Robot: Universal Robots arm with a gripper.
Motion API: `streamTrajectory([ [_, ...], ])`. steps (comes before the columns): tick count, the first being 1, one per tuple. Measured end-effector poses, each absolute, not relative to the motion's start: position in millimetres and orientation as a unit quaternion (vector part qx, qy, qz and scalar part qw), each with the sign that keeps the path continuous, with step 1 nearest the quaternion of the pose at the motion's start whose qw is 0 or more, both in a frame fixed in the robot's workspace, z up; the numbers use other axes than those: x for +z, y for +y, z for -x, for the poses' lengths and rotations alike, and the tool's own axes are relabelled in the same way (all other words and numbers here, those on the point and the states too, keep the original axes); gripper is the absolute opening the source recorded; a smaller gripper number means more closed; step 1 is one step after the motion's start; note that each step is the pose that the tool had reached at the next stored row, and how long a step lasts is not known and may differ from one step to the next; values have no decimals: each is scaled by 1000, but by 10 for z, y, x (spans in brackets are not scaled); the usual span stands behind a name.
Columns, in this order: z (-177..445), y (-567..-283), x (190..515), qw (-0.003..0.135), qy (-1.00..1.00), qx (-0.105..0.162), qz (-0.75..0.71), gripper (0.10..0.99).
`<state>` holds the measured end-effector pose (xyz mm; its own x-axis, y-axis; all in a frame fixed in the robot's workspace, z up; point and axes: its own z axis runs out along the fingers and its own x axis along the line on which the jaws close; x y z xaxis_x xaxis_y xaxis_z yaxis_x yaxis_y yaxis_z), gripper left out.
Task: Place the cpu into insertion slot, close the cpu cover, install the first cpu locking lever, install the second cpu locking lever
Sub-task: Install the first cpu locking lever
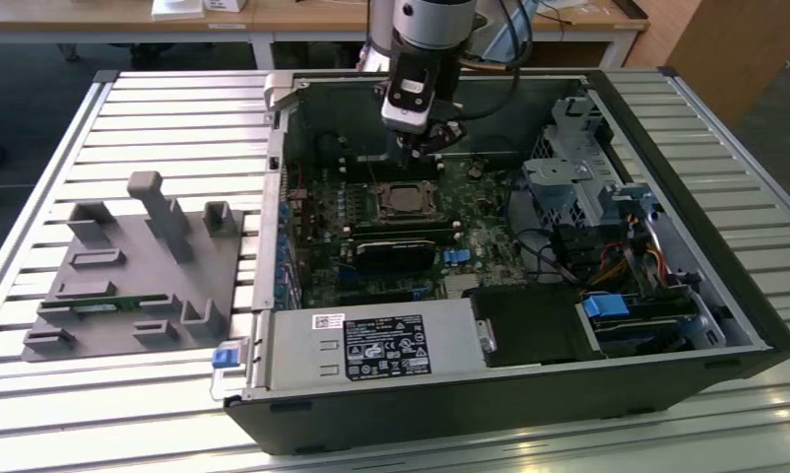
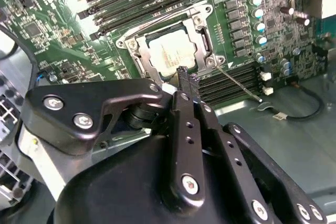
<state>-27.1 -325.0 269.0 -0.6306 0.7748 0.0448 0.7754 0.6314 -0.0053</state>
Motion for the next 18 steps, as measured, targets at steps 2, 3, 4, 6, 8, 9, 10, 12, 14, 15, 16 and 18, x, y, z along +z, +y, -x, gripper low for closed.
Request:
streamTrajectory([
  [2, 271, -3250, 2690, 21, -908, -7, 419, 114],
  [3, 271, -3250, 2690, 21, -910, -7, 415, 114],
  [4, 271, -3250, 2690, 22, -912, -7, 410, 114],
  [6, 271, -3251, 2690, 22, -916, -6, 401, 114],
  [8, 271, -3251, 2690, 22, -919, -6, 393, 114],
  [9, 271, -3251, 2690, 22, -921, -6, 389, 114],
  [10, 271, -3252, 2690, 22, -922, -6, 386, 114],
  [12, 271, -3252, 2690, 22, -926, -6, 377, 114],
  [14, 271, -3252, 2689, 22, -929, -6, 370, 114],
  [15, 271, -3252, 2689, 22, -930, -6, 366, 114],
  [16, 271, -3252, 2689, 22, -932, -6, 363, 114],
  [18, 271, -3252, 2689, 22, -934, -6, 356, 114],
])
